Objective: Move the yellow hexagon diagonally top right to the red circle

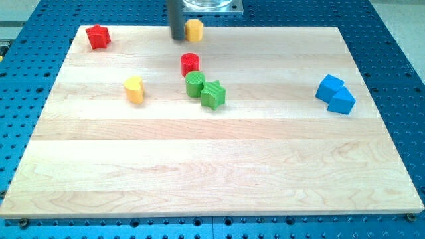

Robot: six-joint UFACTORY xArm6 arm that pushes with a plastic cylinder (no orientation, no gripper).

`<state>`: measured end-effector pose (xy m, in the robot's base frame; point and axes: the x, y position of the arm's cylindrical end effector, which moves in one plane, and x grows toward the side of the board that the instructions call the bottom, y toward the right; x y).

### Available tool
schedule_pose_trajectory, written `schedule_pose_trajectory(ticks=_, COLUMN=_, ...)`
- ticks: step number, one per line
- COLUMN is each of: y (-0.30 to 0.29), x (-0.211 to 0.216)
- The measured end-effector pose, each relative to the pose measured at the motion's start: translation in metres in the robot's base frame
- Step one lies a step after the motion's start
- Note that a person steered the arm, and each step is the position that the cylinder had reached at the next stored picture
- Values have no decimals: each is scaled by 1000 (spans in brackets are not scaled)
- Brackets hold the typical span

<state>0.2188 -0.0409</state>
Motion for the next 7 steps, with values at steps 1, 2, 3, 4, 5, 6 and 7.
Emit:
schedule_pose_trajectory(ticks=1, y=3, x=-15)
schedule_pose_trajectory(ticks=2, y=2, x=-25)
schedule_pose_trajectory(ticks=3, y=26, x=-26)
schedule_pose_trajectory(ticks=4, y=48, x=-20)
schedule_pose_trajectory(ticks=5, y=48, x=48)
schedule_pose_trajectory(ticks=6, y=85, x=72)
schedule_pose_trajectory(ticks=7, y=175, x=19)
